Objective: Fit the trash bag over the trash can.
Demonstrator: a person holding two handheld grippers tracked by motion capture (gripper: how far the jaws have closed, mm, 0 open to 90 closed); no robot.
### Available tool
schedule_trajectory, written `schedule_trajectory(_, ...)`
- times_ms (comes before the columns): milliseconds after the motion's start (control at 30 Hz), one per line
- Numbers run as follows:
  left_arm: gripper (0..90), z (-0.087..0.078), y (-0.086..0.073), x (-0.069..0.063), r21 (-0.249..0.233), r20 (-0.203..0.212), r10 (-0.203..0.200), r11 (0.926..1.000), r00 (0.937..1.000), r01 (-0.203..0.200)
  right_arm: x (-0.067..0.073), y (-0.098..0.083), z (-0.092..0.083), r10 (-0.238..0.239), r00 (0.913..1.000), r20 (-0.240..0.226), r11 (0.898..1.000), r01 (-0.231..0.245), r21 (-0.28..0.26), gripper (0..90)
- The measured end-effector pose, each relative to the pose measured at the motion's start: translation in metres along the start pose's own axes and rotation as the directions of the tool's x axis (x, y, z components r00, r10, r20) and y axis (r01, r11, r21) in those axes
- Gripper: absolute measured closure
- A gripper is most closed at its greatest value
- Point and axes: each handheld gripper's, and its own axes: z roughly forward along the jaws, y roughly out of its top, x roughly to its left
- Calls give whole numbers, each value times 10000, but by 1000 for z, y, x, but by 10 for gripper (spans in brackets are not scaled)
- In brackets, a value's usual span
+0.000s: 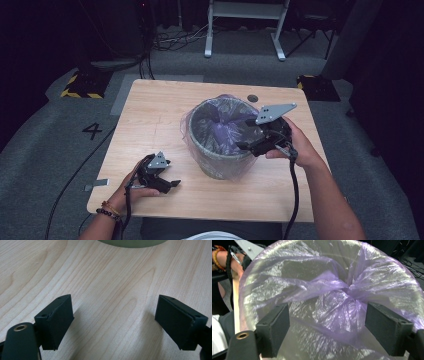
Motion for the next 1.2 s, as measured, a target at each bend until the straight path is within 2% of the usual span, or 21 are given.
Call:
schedule_trajectory(767, 148, 0, 0, 0, -5, 7, -5, 10000, 10000, 5, 2, -17, -30, 69, 9991, 412, 9996, -58, -265, 198)
schedule_trajectory(1000, 148, 0, 0, 0, -2, 8, -3, 10000, 10000, 3, 6, -28, -37, 60, 9962, 870, 9997, -38, -256, 201)
schedule_trajectory(1200, 148, 0, 0, 0, 2, 0, 2, 10000, 10000, -2, 8, -34, -39, 90, 9952, 973, 9998, -71, -197, 202)
